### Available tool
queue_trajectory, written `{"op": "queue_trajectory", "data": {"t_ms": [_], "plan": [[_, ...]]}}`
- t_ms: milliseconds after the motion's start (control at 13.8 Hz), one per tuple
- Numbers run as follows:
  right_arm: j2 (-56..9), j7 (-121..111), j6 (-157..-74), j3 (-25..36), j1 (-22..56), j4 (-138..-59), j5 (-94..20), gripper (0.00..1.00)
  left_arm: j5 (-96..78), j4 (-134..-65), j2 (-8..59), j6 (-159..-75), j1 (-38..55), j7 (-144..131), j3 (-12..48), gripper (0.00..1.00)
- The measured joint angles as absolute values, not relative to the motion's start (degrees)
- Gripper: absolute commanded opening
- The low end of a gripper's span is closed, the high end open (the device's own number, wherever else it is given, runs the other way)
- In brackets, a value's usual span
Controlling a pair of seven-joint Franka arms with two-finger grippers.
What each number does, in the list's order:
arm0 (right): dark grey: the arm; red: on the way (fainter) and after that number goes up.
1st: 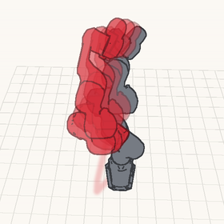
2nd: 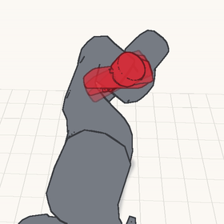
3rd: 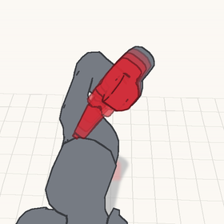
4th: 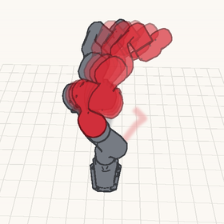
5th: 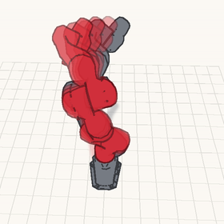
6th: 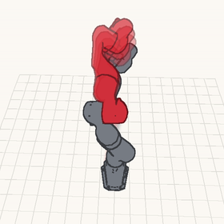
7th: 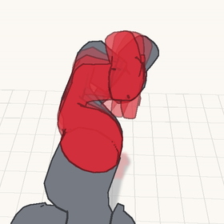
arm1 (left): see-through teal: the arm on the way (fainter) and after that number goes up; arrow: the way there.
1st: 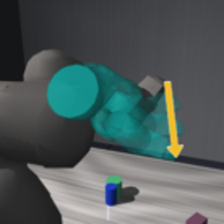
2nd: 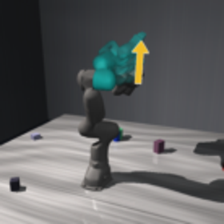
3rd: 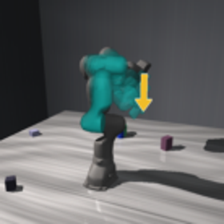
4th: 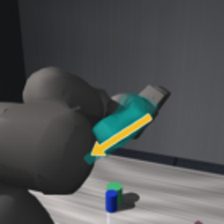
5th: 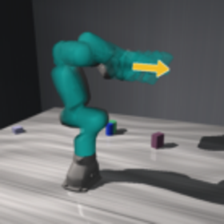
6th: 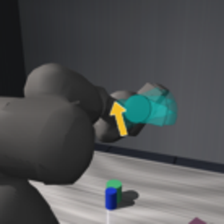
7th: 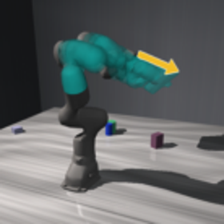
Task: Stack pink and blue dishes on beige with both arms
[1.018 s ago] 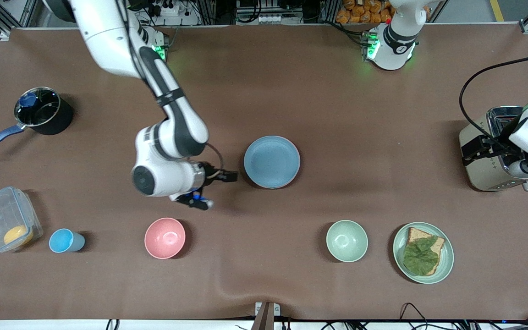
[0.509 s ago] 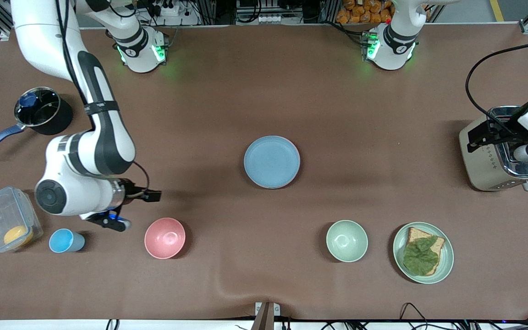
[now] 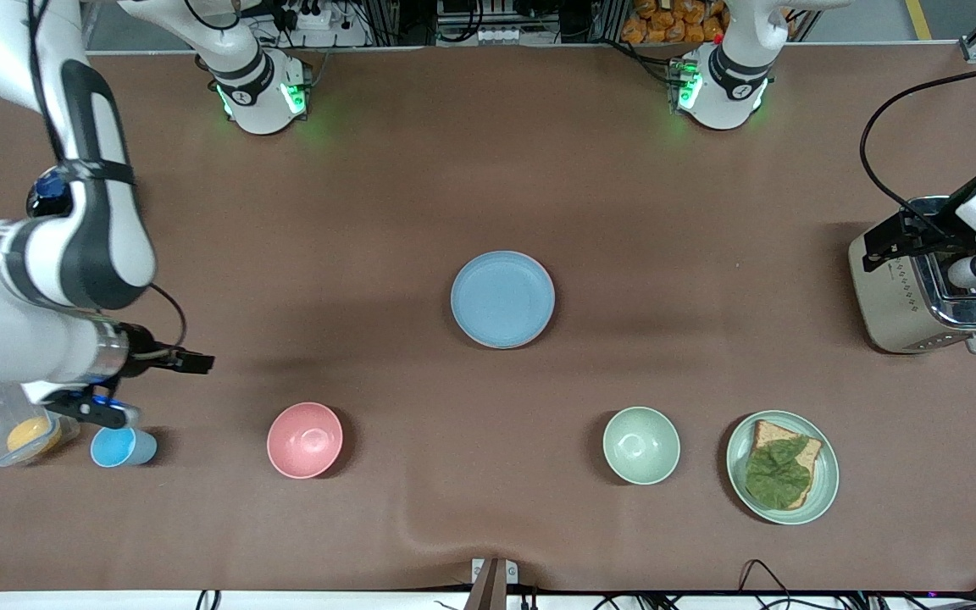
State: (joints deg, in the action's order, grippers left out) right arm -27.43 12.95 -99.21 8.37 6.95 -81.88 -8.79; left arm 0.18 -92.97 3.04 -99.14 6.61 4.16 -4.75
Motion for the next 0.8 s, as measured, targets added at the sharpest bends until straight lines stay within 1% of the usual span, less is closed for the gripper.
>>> {"op": "queue_trajectory", "data": {"t_ms": [145,291,509,655,800], "plan": [[-22.64,12.76,-98.27,8.38,5.20,-83.41,-8.66,1.00,0.18,-92.56,3.05,-99.15,6.73,4.16,-4.77,1.00],[-16.11,12.48,-97.21,8.37,4.19,-86.60,-7.37,1.00,0.18,-92.02,3.11,-99.15,6.72,4.16,-4.89,1.00],[-7.09,11.59,-91.39,8.12,4.14,-89.93,-3.76,1.00,0.18,-91.80,3.19,-99.15,6.71,4.16,-5.10,1.00],[-3.51,11.43,-87.49,7.88,4.14,-89.96,-3.28,1.00,0.18,-91.68,3.22,-99.15,6.71,4.16,-5.26,1.00],[-2.12,11.41,-84.67,7.63,4.09,-89.00,-3.21,1.00,0.18,-91.60,3.23,-99.15,6.71,4.16,-5.29,1.00]]}}
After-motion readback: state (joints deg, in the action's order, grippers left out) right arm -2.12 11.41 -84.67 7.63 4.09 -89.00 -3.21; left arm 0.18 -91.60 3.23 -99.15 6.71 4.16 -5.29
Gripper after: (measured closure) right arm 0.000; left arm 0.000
